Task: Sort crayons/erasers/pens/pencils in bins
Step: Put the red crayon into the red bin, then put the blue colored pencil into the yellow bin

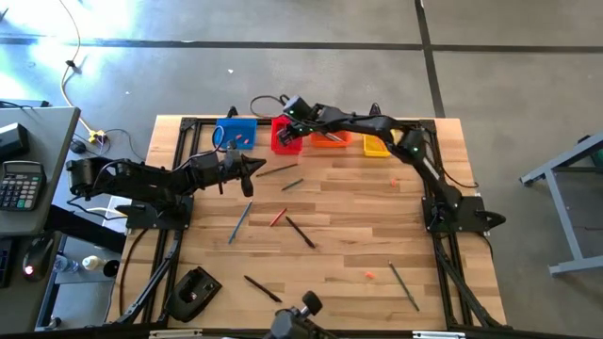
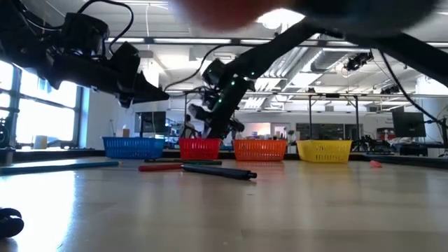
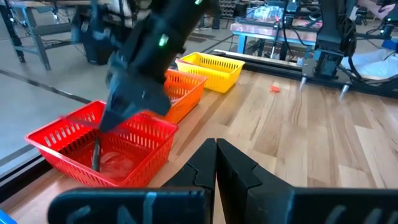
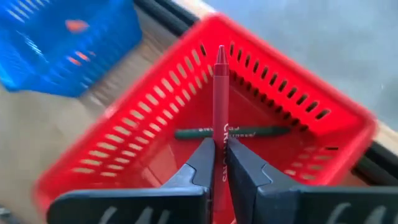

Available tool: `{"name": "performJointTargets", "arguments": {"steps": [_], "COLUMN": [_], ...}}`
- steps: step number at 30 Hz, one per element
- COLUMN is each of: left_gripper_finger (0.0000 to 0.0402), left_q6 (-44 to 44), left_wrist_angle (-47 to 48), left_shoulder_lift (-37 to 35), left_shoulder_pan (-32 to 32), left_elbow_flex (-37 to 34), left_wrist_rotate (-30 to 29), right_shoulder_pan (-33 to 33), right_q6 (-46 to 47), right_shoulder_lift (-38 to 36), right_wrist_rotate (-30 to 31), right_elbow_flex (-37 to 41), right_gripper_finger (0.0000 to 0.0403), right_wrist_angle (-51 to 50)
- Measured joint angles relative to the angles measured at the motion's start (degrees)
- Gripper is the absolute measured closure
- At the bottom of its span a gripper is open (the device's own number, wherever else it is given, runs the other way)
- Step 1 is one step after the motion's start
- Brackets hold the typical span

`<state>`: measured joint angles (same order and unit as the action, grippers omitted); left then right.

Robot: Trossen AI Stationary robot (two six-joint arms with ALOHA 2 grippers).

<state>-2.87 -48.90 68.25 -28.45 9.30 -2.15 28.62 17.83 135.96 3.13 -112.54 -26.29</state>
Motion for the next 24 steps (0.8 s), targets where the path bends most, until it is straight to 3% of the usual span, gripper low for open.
{"name": "performJointTargets", "arguments": {"steps": [5,14,24], "left_gripper_finger": [0.0401,0.0401,0.0401], "left_q6": [0.02,-0.05,0.02], "left_wrist_angle": [0.83,1.04,1.06], "left_shoulder_lift": [0.00,0.00,0.00], "left_shoulder_pan": [0.02,0.00,0.00], "left_elbow_flex": [0.00,0.00,0.00], "left_wrist_rotate": [0.00,0.00,-0.04], "right_shoulder_pan": [-0.18,-0.18,-0.11], "right_q6": [-0.37,-1.26,-3.84], "right_shoulder_lift": [1.70,2.14,2.01], "right_wrist_rotate": [0.10,0.02,0.52], "right_elbow_flex": [-4.46,-4.42,-4.41], "right_gripper_finger": [0.0391,0.0388,0.0328], "right_wrist_angle": [-1.32,-1.81,-1.79]}}
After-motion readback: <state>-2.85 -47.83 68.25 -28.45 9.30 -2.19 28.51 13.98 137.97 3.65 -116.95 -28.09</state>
